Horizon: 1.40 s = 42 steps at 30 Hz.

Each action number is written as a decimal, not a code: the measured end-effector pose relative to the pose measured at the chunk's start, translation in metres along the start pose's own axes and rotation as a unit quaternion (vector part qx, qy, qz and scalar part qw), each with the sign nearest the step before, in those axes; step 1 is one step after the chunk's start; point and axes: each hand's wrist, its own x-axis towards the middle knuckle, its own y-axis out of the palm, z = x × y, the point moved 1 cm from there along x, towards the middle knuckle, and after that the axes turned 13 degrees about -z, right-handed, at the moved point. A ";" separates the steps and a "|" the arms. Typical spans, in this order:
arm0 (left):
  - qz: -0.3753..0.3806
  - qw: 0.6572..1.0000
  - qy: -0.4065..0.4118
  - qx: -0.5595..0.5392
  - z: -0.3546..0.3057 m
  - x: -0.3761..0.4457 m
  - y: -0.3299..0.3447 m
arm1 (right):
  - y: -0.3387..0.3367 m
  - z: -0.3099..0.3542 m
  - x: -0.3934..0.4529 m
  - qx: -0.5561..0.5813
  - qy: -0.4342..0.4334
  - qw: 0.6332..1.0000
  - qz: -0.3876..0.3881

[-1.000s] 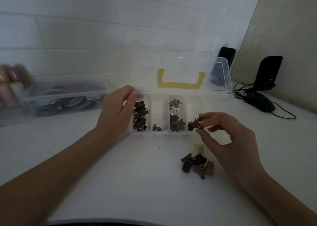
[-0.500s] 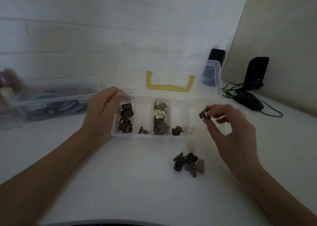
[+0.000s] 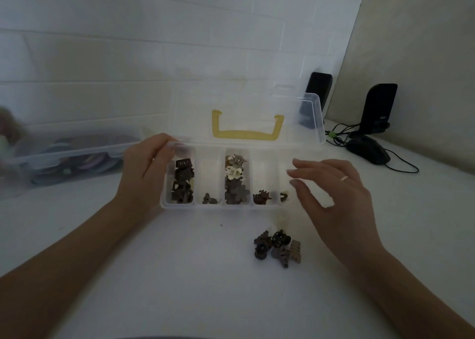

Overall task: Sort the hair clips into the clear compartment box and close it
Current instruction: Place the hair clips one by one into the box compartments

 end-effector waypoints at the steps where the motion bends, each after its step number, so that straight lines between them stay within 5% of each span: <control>1: -0.001 1.000 -0.001 0.001 0.000 0.000 0.000 | -0.002 0.001 0.001 0.013 -0.009 1.000 -0.005; 8: 0.001 1.000 0.003 0.030 0.000 0.000 0.002 | -0.006 -0.004 -0.001 -0.012 -0.030 0.983 0.181; 14: -0.004 0.999 -0.015 0.035 0.002 0.000 0.004 | -0.014 -0.008 0.003 -0.020 -0.027 0.984 0.176; 18: -0.009 0.999 -0.024 0.040 0.003 0.000 0.004 | -0.008 -0.012 -0.003 -0.067 0.021 0.933 0.353; 20: -0.009 0.999 -0.023 0.039 0.004 0.000 0.004 | -0.006 -0.014 -0.004 -0.066 0.027 0.923 0.379; 29: -0.004 0.999 -0.016 0.040 0.005 0.001 0.003 | -0.007 -0.002 0.002 0.160 0.155 0.941 0.253; 36: -0.003 0.999 -0.018 0.035 0.004 0.001 0.003 | -0.005 -0.005 0.001 0.143 0.157 0.965 0.152; 42: 0.000 1.000 -0.020 0.025 -0.002 -0.002 0.006 | -0.008 -0.012 0.003 0.017 0.102 0.994 0.035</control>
